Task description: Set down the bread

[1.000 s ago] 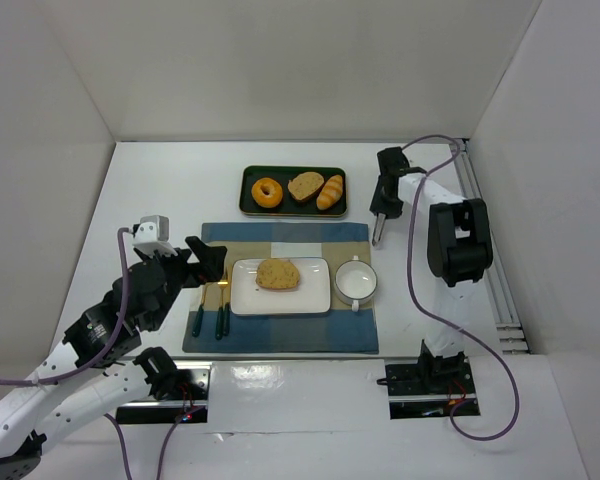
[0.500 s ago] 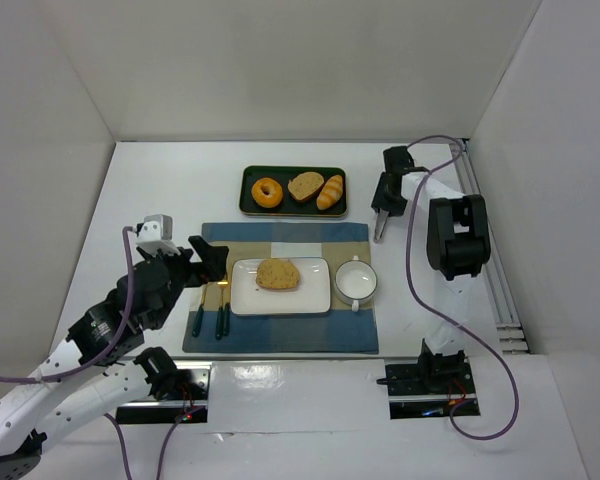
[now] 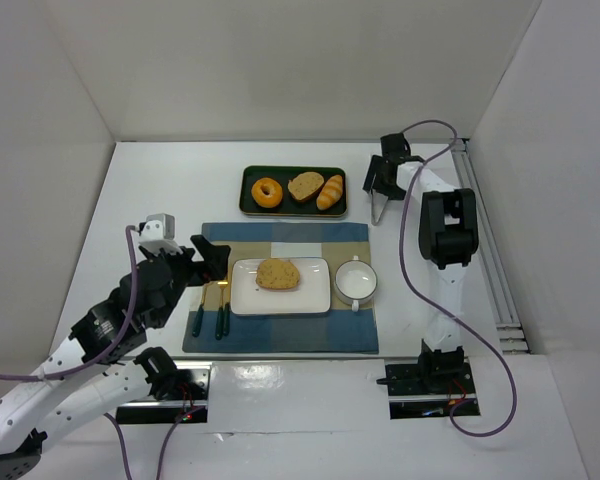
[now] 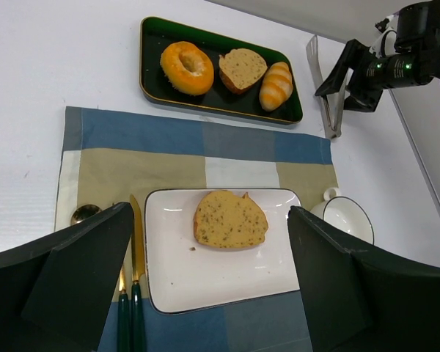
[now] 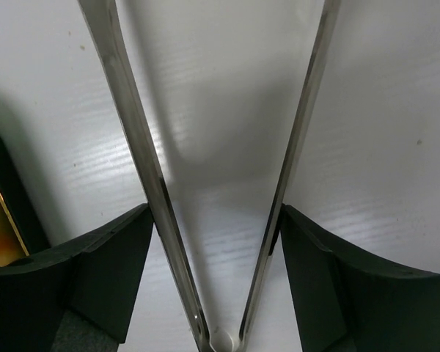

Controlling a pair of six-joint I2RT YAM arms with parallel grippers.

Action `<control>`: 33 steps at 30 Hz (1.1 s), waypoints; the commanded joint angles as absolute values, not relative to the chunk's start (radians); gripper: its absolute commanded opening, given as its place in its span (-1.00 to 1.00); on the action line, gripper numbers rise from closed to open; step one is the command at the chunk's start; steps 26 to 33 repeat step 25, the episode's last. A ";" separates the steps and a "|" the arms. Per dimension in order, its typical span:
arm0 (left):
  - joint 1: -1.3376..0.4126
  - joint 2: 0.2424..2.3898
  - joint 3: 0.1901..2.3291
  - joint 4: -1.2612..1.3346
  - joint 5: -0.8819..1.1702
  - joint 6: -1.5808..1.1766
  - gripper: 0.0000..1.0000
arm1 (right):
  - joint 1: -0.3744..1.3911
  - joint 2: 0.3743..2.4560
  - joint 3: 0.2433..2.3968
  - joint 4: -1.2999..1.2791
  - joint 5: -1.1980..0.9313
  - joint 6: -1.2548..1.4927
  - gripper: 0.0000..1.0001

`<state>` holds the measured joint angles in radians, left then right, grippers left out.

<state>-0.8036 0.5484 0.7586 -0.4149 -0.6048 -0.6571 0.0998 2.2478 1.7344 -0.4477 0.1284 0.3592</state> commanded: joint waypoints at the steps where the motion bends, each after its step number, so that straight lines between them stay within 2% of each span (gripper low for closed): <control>1: -0.799 0.557 0.752 -0.356 -0.614 -0.637 0.99 | 0.091 2.341 1.773 -0.523 0.149 0.351 0.58; 6: -0.799 0.568 0.752 -0.356 -0.604 -0.637 0.99 | 0.110 2.310 1.772 -0.545 0.253 0.351 0.67; 13: -0.799 0.568 0.752 -0.356 -0.586 -0.655 0.99 | 0.214 2.123 1.778 -0.574 0.483 0.360 0.74; 14: -0.799 0.558 0.752 -0.356 -0.577 -0.655 0.99 | 0.228 2.109 1.790 -0.587 0.507 0.360 1.00; 19: -0.799 0.549 0.761 -0.367 -0.577 -0.664 0.99 | 0.316 2.100 1.922 -0.708 0.607 0.357 1.00; 25: -0.799 0.549 0.770 -0.376 -0.577 -0.664 0.99 | 0.435 2.089 1.974 -0.804 0.753 0.402 1.00; 33: -0.799 0.549 0.770 -0.376 -0.577 -0.664 0.99 | 0.435 2.089 1.974 -0.804 0.753 0.402 1.00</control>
